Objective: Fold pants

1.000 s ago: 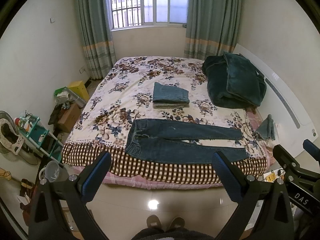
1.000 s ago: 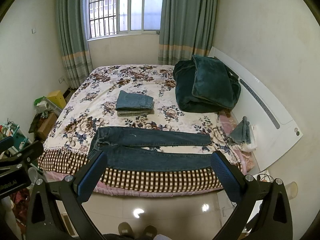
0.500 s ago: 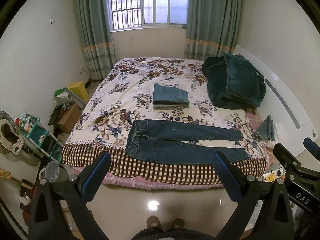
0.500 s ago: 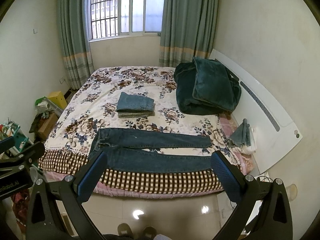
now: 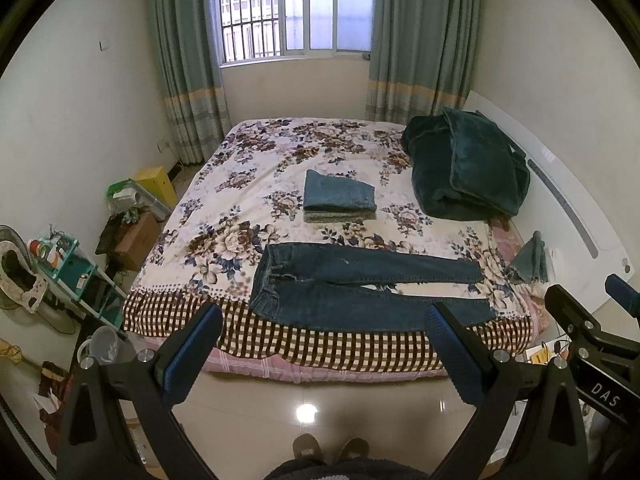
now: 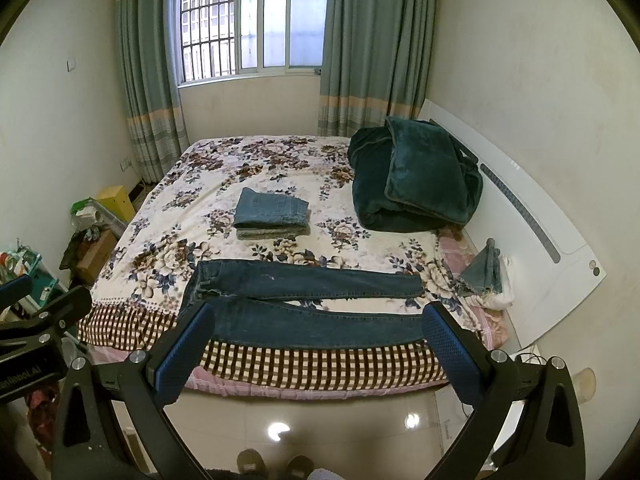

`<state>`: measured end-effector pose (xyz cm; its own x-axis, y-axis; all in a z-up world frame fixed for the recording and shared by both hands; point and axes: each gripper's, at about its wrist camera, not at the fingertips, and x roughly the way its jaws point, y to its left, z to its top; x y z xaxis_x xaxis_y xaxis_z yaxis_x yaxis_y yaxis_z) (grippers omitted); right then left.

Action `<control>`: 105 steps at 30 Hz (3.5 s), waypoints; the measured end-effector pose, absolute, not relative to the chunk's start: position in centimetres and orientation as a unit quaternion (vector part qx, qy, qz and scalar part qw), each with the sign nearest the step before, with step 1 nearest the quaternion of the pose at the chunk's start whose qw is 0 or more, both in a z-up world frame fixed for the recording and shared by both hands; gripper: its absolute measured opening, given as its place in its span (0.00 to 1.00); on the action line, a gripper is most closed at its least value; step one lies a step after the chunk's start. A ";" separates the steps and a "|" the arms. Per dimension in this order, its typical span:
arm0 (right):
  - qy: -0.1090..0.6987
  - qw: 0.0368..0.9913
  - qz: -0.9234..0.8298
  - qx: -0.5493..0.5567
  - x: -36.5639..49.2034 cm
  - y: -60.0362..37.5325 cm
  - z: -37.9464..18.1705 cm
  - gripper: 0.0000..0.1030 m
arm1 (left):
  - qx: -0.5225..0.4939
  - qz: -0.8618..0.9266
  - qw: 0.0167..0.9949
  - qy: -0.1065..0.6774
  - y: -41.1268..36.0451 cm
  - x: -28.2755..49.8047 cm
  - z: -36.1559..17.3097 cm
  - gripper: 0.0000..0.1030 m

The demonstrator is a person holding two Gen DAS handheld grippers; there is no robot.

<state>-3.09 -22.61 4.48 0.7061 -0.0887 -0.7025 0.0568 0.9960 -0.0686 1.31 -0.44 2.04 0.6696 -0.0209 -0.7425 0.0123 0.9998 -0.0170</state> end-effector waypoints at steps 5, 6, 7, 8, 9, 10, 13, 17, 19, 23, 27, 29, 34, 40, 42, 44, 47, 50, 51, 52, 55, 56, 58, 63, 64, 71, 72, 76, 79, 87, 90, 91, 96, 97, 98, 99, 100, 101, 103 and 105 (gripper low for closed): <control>0.380 0.924 -0.039 -0.019 -2.8 -22.5 4.6 1.00 | -0.005 -0.009 0.914 0.405 -0.1 1.2 2.1 1.00; 0.380 0.924 -0.039 -0.020 -2.8 -22.5 4.6 1.00 | -0.005 -0.009 0.914 0.405 -0.1 1.2 2.1 1.00; 0.380 0.924 -0.038 -0.020 -2.7 -22.5 4.6 1.00 | -0.004 -0.009 0.914 0.405 -0.2 1.1 2.0 1.00; 0.379 0.924 -0.037 -0.020 -2.7 -22.5 4.7 1.00 | -0.004 -0.009 0.915 0.403 -0.2 1.1 2.0 1.00; 0.378 0.925 -0.039 -0.020 -2.7 -22.5 4.6 1.00 | -0.004 -0.009 0.915 0.403 -0.3 1.1 2.0 1.00; 0.377 0.925 -0.039 -0.021 -2.6 -22.4 4.6 1.00 | -0.007 -0.010 0.915 0.403 -0.2 1.1 2.0 1.00; 0.377 0.925 -0.038 -0.020 -2.8 -22.1 4.5 1.00 | -0.009 -0.006 0.915 0.403 0.1 1.1 1.9 1.00; 0.377 0.925 -0.036 -0.021 -2.8 -21.7 4.4 1.00 | -0.009 -0.004 0.915 0.403 0.1 0.9 1.8 1.00; 0.376 0.926 -0.036 -0.022 -2.8 -21.6 4.3 1.00 | -0.010 -0.002 0.916 0.402 0.2 1.0 1.9 1.00; 0.376 0.926 -0.033 -0.022 -3.0 -21.3 4.3 1.00 | -0.009 0.000 0.916 0.400 0.0 1.0 1.8 1.00; 0.376 0.926 -0.031 -0.021 -3.1 -21.4 4.3 1.00 | -0.008 0.002 0.916 0.401 -0.2 0.8 1.7 1.00; 0.377 0.926 -0.029 -0.020 -3.1 -21.3 4.2 1.00 | -0.008 0.002 0.916 0.400 -0.4 0.6 1.6 1.00; 0.377 0.926 -0.026 -0.017 -3.6 -21.3 3.8 1.00 | -0.010 0.006 0.915 0.404 -0.6 0.6 1.3 1.00; 0.384 0.922 -0.038 -0.001 -1.8 -23.6 1.7 1.00 | -0.011 0.047 0.920 0.389 -2.0 2.1 -0.2 1.00; 0.384 0.922 -0.044 0.009 -0.4 -24.8 0.5 1.00 | -0.008 0.069 0.919 0.388 -2.2 4.2 -1.6 1.00; 0.373 0.926 -0.053 0.013 1.2 -25.8 -1.2 1.00 | -0.006 0.087 0.920 0.383 -2.3 6.4 -3.1 1.00; 0.373 0.924 -0.082 0.010 4.6 -27.2 -4.6 1.00 | 0.013 0.117 0.919 0.376 -2.5 9.6 -6.0 1.00; 0.394 0.914 -0.094 0.017 9.1 -28.7 -7.8 1.00 | 0.014 0.129 0.902 0.411 -2.5 14.8 -10.0 1.00; 0.402 0.910 -0.101 0.018 10.7 -29.1 -9.0 1.00 | 0.014 0.129 0.899 0.419 -2.6 15.8 -10.9 1.00; 0.408 0.907 -0.103 0.020 12.3 -30.0 -9.9 1.00 | 0.017 0.131 0.893 0.430 -2.9 17.6 -12.3 1.00; 0.417 0.900 -0.119 0.037 17.5 -32.4 -13.6 1.00 | 0.036 0.137 0.876 0.462 -4.0 24.0 -17.3 1.00; 0.426 0.895 -0.130 0.036 19.5 -33.2 -15.3 1.00 | 0.039 0.135 0.870 0.472 -4.3 25.5 -18.4 1.00; 0.448 0.882 -0.141 0.049 23.6 -34.8 -18.6 1.00 | 0.042 0.135 0.854 0.501 -4.6 30.2 -22.0 1.00; 0.517 0.833 -0.173 0.094 34.6 -39.2 -28.7 1.00 | 0.026 0.149 0.804 0.576 -4.9 40.7 -30.1 1.00; 0.536 0.818 -0.176 0.116 37.1 -40.4 -31.3 1.00 | 0.011 0.152 0.787 0.598 -4.5 43.6 -32.7 1.00; 0.616 0.718 -0.221 0.237 51.0 -47.7 -49.8 1.00 | -0.128 0.158 0.703 0.682 -1.7 55.3 -46.3 1.00; 0.625 0.707 -0.224 0.242 52.3 -48.2 -52.2 1.00 | -0.138 0.162 0.693 0.689 -1.5 56.7 -48.0 1.00; 0.651 0.666 -0.250 0.264 57.3 -50.6 -60.7 1.00 | -0.149 0.182 0.668 0.706 -1.1 61.6 -54.2 1.00; 0.649 0.642 -0.283 0.295 58.6 -52.9 -64.2 1.00 | -0.157 0.208 0.643 0.720 -0.8 63.7 -58.3 1.00; 0.638 0.552 -0.348 0.409 60.2 -59.4 -71.7 1.00 | -0.184 0.235 0.634 0.713 -0.3 63.1 -60.8 0.77; 0.639 0.533 -0.359 0.423 60.6 -59.9 -73.0 0.98 | -0.162 0.243 0.650 0.702 -0.9 61.4 -58.5 0.32; 0.637 0.535 -0.359 0.423 60.7 -59.9 -73.1 0.91 | -0.165 0.240 0.653 0.699 -0.9 60.6 -57.8 0.26; 0.658 0.542 -0.341 0.395 61.2 -59.5 -72.3 0.18 | -0.207 0.210 0.682 0.670 -1.1 57.4 -54.1 0.14; 0.659 0.545 -0.333 0.398 61.1 -59.4 -72.0 0.12 | -0.222 0.209 0.687 0.660 -1.1 56.5 -53.0 0.14; 0.657 0.551 -0.327 0.397 61.0 -59.4 -71.6 0.09 | -0.239 0.209 0.688 0.653 -0.8 55.9 -52.6 0.11; 0.656 0.556 -0.322 0.397 60.9 -59.4 -71.1 0.07 | -0.257 0.206 0.687 0.647 -0.5 55.1 -51.8 0.10; 0.655 0.560 -0.317 0.396 60.8 -59.4 -70.7 0.06 | -0.271 0.205 0.691 0.638 -0.6 54.3 -50.8 0.10; 0.653 0.568 -0.308 0.395 60.6 -59.4 -69.9 0.05 | -0.281 0.202 0.696 0.630 -0.6 53.6 -49.8 0.09; 0.650 0.582 -0.291 0.393 60.6 -60.0 -68.3 0.05 | -0.297 0.193 0.707 0.612 -0.7 51.3 -47.2 0.07; 0.646 0.598 -0.272 0.390 59.9 -60.2 -66.8 0.04 | -0.303 0.185 0.719 0.597 -0.8 49.2 -44.7 0.07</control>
<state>59.89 -60.20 -66.81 0.0188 0.1777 -0.9839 0.8282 0.5485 0.1149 49.24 -0.82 -44.68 0.2182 -0.0961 -0.9712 -0.6277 0.7481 -0.2151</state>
